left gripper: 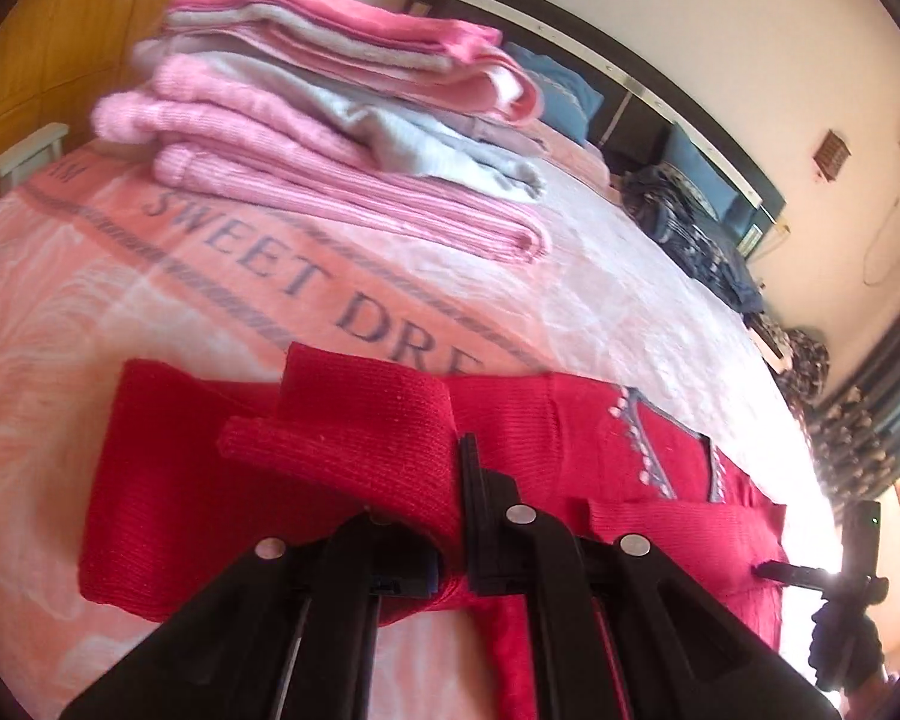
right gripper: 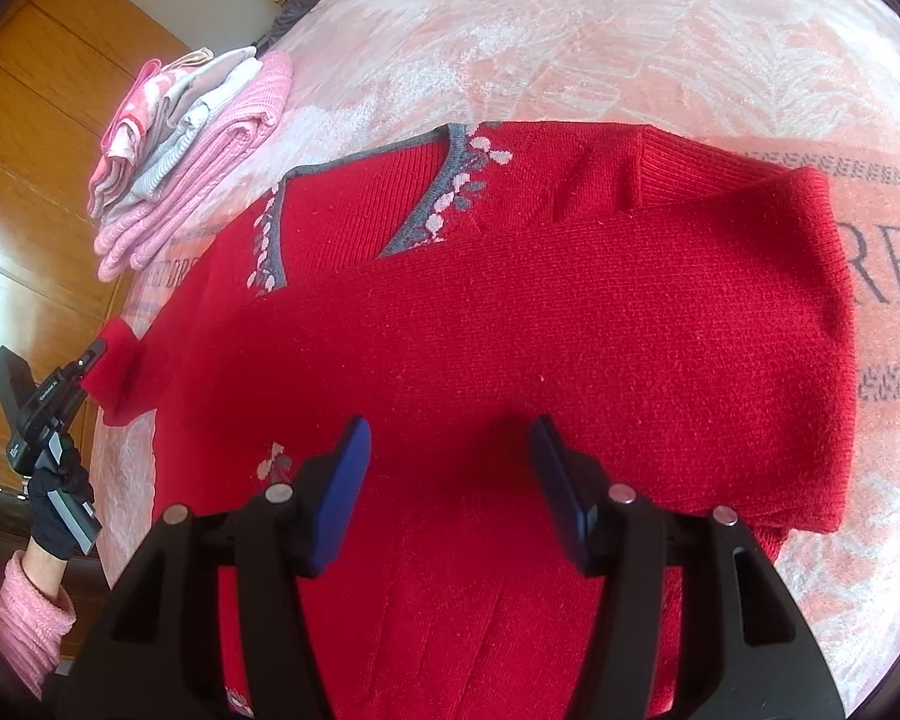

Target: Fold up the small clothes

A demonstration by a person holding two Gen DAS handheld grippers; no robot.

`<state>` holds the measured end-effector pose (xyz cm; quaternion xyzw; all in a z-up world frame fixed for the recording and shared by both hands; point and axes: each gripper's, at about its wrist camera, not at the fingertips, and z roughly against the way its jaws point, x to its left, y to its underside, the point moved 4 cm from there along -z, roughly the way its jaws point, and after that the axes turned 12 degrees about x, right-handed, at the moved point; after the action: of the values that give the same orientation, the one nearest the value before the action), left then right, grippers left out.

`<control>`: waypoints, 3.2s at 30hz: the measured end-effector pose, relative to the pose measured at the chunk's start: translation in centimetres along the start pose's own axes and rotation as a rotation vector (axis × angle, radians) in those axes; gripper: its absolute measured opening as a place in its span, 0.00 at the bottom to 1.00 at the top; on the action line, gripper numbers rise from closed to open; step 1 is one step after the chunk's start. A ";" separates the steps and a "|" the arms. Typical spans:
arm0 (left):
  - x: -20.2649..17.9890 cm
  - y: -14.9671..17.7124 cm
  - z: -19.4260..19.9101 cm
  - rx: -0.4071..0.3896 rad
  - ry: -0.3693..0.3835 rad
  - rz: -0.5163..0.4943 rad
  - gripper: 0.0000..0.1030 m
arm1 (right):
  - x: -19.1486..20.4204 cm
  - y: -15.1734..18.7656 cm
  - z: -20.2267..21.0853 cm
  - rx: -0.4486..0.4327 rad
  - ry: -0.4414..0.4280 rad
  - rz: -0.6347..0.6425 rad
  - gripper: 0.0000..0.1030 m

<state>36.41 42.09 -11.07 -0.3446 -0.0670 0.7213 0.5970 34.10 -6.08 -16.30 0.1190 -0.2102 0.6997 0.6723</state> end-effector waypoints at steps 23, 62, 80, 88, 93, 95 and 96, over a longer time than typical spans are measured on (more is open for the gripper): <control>-20.9 9.4 -12.6 0.410 0.304 -0.334 0.13 | -2.9 1.6 1.5 -0.013 -0.017 -0.034 0.54; -1.4 0.2 -3.4 0.122 0.005 -0.020 0.46 | 8.3 0.8 -2.9 0.101 -0.167 0.158 0.02; -6.5 2.5 -7.0 0.183 -0.075 -0.215 0.46 | -3.0 -1.3 5.4 -0.092 -0.038 -0.003 0.02; -7.4 4.3 -9.3 0.247 -0.123 -0.261 0.49 | -6.3 -0.2 2.3 -0.027 0.052 -0.056 0.07; -8.9 3.3 -7.3 0.196 -0.043 -0.234 0.50 | -5.8 -0.6 5.8 -0.122 0.013 -0.076 0.21; -10.1 3.2 -6.9 0.190 -0.015 -0.243 0.50 | -4.7 -0.9 6.3 -0.134 -0.021 -0.050 0.21; -10.7 3.3 -6.9 0.193 -0.008 -0.259 0.50 | -4.1 -1.2 6.2 -0.136 -0.028 -0.039 0.21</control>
<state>38.23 29.29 -13.53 -0.2713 -0.0438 0.6428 0.7150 34.83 -12.57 -12.49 0.0867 -0.2643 0.6689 0.6893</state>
